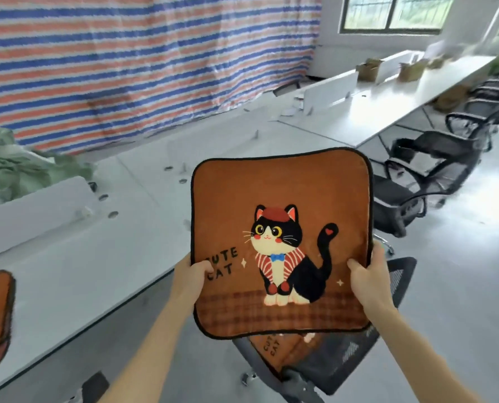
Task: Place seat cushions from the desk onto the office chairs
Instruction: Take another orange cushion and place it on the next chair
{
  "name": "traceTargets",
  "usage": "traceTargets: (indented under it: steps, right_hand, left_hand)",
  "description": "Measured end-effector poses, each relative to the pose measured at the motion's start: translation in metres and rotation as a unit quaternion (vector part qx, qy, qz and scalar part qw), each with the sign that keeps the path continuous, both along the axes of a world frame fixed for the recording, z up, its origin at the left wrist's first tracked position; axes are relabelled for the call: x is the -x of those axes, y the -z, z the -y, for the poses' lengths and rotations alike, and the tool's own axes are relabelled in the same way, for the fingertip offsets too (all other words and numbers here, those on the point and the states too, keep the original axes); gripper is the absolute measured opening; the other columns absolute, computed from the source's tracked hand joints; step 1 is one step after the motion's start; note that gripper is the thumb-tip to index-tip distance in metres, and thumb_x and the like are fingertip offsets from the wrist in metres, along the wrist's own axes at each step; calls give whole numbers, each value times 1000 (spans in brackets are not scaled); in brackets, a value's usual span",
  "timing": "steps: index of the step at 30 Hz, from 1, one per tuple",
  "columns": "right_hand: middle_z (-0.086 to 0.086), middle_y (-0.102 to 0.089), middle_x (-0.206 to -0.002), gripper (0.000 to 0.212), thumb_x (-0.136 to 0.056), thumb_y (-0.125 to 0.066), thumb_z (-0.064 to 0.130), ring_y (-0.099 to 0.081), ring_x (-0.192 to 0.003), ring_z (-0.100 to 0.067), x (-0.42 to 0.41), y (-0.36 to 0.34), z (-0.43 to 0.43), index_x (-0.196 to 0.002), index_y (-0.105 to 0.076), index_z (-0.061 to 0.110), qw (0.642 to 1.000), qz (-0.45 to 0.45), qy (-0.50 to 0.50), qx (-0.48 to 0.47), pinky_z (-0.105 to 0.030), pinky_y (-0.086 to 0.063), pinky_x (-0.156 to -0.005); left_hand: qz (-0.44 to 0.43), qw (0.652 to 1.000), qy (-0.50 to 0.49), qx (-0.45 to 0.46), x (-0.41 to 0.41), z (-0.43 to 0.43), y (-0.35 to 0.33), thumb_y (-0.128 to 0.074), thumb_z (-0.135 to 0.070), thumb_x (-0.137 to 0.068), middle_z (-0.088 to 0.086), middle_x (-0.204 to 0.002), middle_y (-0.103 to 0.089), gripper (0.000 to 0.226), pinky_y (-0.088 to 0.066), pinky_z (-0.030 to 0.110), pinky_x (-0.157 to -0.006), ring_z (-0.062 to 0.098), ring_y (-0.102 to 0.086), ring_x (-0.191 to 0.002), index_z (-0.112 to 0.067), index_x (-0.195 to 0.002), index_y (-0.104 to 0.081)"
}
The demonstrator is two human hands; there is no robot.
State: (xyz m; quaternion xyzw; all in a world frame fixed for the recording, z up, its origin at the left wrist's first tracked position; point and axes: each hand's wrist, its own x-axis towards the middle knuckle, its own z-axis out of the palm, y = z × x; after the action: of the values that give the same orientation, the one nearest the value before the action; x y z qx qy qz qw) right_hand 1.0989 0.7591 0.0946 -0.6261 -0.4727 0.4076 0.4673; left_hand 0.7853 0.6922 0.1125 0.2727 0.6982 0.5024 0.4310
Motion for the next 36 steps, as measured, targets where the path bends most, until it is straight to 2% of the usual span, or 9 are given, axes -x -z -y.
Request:
traceTargets:
  steps: [3,5,7,11,15,17,20,27,36]
  right_hand:
    - [5,-63,-107,32,-97,-47,4,-62,-93,-20,-75,-9,-12,-119,-47,27,998,5,56,-6,-43,-52,-80]
    - [3,-63,-103,29,-98,-47,4,-62,-89,-22,-130,-14,-21,-116,-46,26,996,4,90,-14,-43,-53,-76]
    - [5,-63,-101,29,-98,-46,5,-63,-85,-21,-179,-15,-29,-115,-45,28,993,9,112,-18,-43,-55,-75]
    - [6,-62,-104,30,-99,-45,6,-62,-87,-18,-287,-17,-59,-115,-44,31,990,18,139,-29,-40,-54,-72]
    - [5,-58,-109,30,-102,-43,9,-60,-90,-14,-383,-17,-84,-120,-40,32,988,36,151,-22,-34,-50,-70]
    - [5,-58,-108,31,-102,-42,9,-60,-89,-14,-417,-17,-94,-122,-39,32,987,43,151,-11,-33,-49,-68]
    - [6,-59,-105,33,-102,-41,8,-60,-86,-15,-471,-20,-121,-125,-39,31,986,63,155,4,-34,-50,-68]
    - [7,-59,-90,33,-100,-40,4,-60,-71,-16,-546,-11,-198,-122,-40,29,983,92,154,25,-26,-45,-54]
    - [1,-59,-111,40,-100,-42,9,-58,-84,-11,-616,14,-373,-137,-39,25,983,132,118,56,-24,-46,-60]
  left_hand:
    - [-18,999,37,-15,-75,-41,-12,-56,2,-73,10,-87,-72,17,-55,42,-80,31,-68,-83,-5,-86,-64]
    - [-23,998,65,-14,-130,-67,-18,-55,2,-76,8,-89,-74,26,-56,41,-78,28,-69,-81,-12,-92,-70]
    - [-32,995,94,-22,-178,-92,-20,-55,2,-75,8,-88,-74,27,-56,42,-78,28,-69,-81,-12,-93,-70]
    - [-56,988,143,-31,-280,-148,-21,-57,3,-75,7,-85,-74,20,-54,37,-72,29,-68,-81,-15,-77,-66]
    - [-86,983,162,-21,-370,-198,-17,-59,-9,-63,6,-86,-74,24,-56,44,-79,32,-70,-84,-9,-86,-67]
    - [-101,981,164,-19,-407,-216,-15,-58,-7,-67,4,-80,-71,14,-53,41,-73,31,-67,-79,-17,-76,-63]
    - [-111,978,174,-23,-469,-246,-12,-57,-3,-73,4,-82,-68,12,-47,34,-67,27,-62,-77,-13,-80,-60]
    - [-121,973,197,-6,-545,-329,12,-57,-3,-75,6,-89,-71,19,-54,43,-75,29,-65,-86,-10,-91,-66]
    - [-75,981,179,19,-600,-498,48,-56,-3,-79,10,-97,-72,25,-56,51,-85,32,-66,-91,-10,-100,-68]
